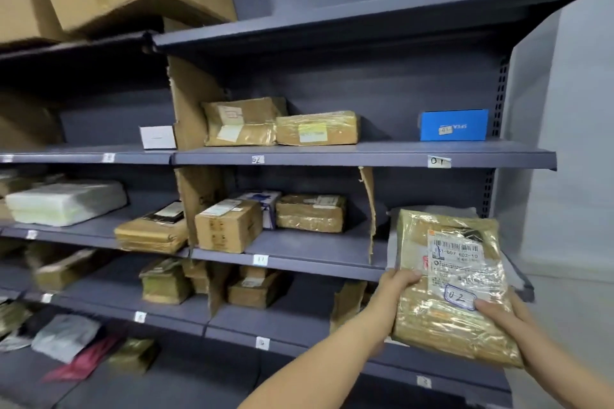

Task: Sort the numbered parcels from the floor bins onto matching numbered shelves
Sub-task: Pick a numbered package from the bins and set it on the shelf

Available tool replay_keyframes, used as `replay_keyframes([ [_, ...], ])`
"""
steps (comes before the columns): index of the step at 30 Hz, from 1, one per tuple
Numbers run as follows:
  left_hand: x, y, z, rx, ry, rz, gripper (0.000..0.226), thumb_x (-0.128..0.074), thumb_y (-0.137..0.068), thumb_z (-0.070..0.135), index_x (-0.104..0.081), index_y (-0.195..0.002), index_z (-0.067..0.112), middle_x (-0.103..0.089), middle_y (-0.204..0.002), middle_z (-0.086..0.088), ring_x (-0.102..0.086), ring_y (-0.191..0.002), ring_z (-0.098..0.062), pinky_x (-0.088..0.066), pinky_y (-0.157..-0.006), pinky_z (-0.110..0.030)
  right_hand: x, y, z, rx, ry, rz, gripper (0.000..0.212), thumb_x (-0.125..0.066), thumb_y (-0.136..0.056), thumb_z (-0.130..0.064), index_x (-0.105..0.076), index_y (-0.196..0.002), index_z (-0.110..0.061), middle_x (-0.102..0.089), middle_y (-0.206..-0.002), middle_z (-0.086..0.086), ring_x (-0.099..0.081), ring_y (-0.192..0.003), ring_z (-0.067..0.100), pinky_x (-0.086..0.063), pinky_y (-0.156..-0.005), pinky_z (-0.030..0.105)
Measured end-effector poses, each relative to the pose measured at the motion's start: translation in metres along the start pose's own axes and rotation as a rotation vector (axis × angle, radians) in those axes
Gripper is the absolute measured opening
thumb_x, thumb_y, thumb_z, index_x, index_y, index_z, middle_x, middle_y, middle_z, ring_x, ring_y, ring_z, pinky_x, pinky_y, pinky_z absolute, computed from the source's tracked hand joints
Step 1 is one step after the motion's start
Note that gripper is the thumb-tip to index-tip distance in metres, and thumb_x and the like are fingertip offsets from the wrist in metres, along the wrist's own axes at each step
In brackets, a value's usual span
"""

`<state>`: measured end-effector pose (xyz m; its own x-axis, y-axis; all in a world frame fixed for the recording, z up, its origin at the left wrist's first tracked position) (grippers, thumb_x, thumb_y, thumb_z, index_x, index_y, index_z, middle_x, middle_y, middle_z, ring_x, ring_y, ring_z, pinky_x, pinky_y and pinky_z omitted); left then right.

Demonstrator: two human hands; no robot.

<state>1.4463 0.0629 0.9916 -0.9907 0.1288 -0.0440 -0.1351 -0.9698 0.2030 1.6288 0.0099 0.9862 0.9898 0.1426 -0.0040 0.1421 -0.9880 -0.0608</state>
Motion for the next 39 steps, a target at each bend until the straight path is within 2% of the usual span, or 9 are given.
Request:
replay_keyframes([
  [2, 0.031, 0.013, -0.007, 0.024, -0.043, 0.094, 0.043, -0.054, -0.095, 0.03, -0.05, -0.134, 0.012, -0.061, -0.127, -0.008, -0.062, -0.102, -0.019, -0.044, -0.053, -0.008, -0.028, -0.003, -0.006, 0.004, -0.004, -0.048, 0.109, -0.081, -0.048, -0.07, -0.028, -0.141, -0.055, -0.046, -0.138, -0.027, -0.049, -0.121, 0.007, -0.028, -0.115, 0.044],
  [6, 0.08, 0.026, -0.002, 0.032, -0.016, 0.115, 0.058, -0.062, -0.087, 0.047, -0.053, -0.135, 0.017, -0.055, -0.137, -0.009, -0.054, -0.124, -0.029, -0.046, -0.098, -0.03, -0.081, -0.014, -0.024, 0.06, -0.037, -0.103, 0.108, -0.085, -0.044, -0.059, -0.037, -0.14, -0.045, -0.056, -0.131, -0.018, -0.059, -0.103, 0.004, -0.044, -0.099, 0.04],
  [9, 0.128, 0.034, 0.01, -0.078, -0.02, 0.13, 0.044, -0.045, -0.101, 0.032, -0.044, -0.14, 0.014, -0.045, -0.143, -0.004, -0.042, -0.132, -0.024, -0.039, -0.094, -0.027, -0.118, -0.03, -0.029, 0.049, -0.06, -0.138, 0.117, -0.089, -0.029, -0.061, -0.044, -0.135, -0.039, -0.066, -0.123, -0.008, -0.068, -0.104, 0.019, -0.048, -0.095, 0.046],
  [13, 0.186, 0.045, 0.032, -0.116, 0.026, 0.106, 0.081, -0.07, -0.054, 0.076, -0.059, -0.123, 0.035, -0.054, -0.133, 0.008, -0.047, -0.126, -0.02, -0.033, -0.111, -0.043, -0.172, -0.052, -0.046, 0.078, -0.056, -0.092, 0.12, -0.086, -0.028, -0.06, -0.043, -0.134, -0.025, -0.068, -0.118, 0.003, -0.069, -0.1, 0.027, -0.048, -0.097, 0.052],
  [16, 0.228, 0.048, 0.076, -0.214, 0.041, 0.096, 0.077, -0.073, -0.045, 0.078, -0.066, -0.112, 0.04, -0.055, -0.137, 0.002, -0.048, -0.129, -0.025, -0.032, -0.113, -0.049, -0.219, -0.068, -0.08, 0.15, -0.016, -0.045, 0.106, -0.07, -0.043, -0.057, -0.041, -0.138, -0.021, -0.064, -0.123, 0.002, -0.065, -0.107, 0.025, -0.045, -0.1, 0.048],
  [19, 0.257, 0.061, 0.133, -0.294, 0.027, 0.096, 0.04, -0.063, -0.075, 0.061, -0.063, -0.104, 0.034, -0.056, -0.13, 0.0, -0.049, -0.126, -0.025, -0.034, -0.111, -0.046, -0.252, -0.09, -0.115, 0.193, 0.006, 0.028, 0.098, -0.063, -0.046, -0.059, -0.046, -0.136, -0.024, -0.062, -0.124, -0.002, -0.059, -0.114, 0.022, -0.04, -0.106, 0.048],
  [24, 0.291, 0.056, 0.201, -0.426, 0.085, -0.028, 0.029, -0.065, -0.081, 0.043, -0.074, -0.098, 0.021, -0.075, -0.098, -0.003, -0.07, -0.079, -0.016, -0.048, -0.072, -0.03, -0.281, -0.137, -0.16, 0.133, -0.102, 0.143, 0.032, -0.056, -0.084, -0.051, -0.062, -0.109, -0.032, -0.071, -0.107, 0.001, -0.064, -0.103, 0.024, -0.051, -0.093, 0.046],
  [30, 0.309, 0.003, 0.25, -0.567, 0.017, -0.001, 0.043, -0.069, -0.059, 0.057, -0.073, -0.093, 0.031, -0.074, -0.096, 0.011, -0.062, -0.105, -0.017, -0.04, -0.106, -0.044, -0.289, -0.203, -0.222, 0.129, -0.109, 0.232, 0.038, -0.047, -0.089, -0.055, -0.058, -0.111, -0.026, -0.071, -0.101, 0.007, -0.065, -0.095, 0.027, -0.052, -0.085, 0.043],
  [39, 0.319, -0.095, 0.313, -0.539, 0.1, 0.045, 0.042, -0.061, -0.083, 0.057, -0.07, -0.108, 0.025, -0.075, -0.103, -0.001, -0.069, -0.101, -0.023, -0.049, -0.099, -0.047, -0.28, -0.317, -0.277, 0.267, -0.075, 0.246, 0.044, -0.05, -0.082, -0.053, -0.07, -0.103, -0.021, -0.073, -0.102, 0.006, -0.07, -0.087, 0.027, -0.055, -0.08, 0.038],
])
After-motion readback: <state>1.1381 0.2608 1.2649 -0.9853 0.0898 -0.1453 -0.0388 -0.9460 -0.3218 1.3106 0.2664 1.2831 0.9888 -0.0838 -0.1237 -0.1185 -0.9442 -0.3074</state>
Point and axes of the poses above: each hand's wrist, its own y-axis away from the middle knuckle, its own x-axis out of the back of the hand, z = x × y, the point moved 5 cm from there along -y, towards the middle knuckle
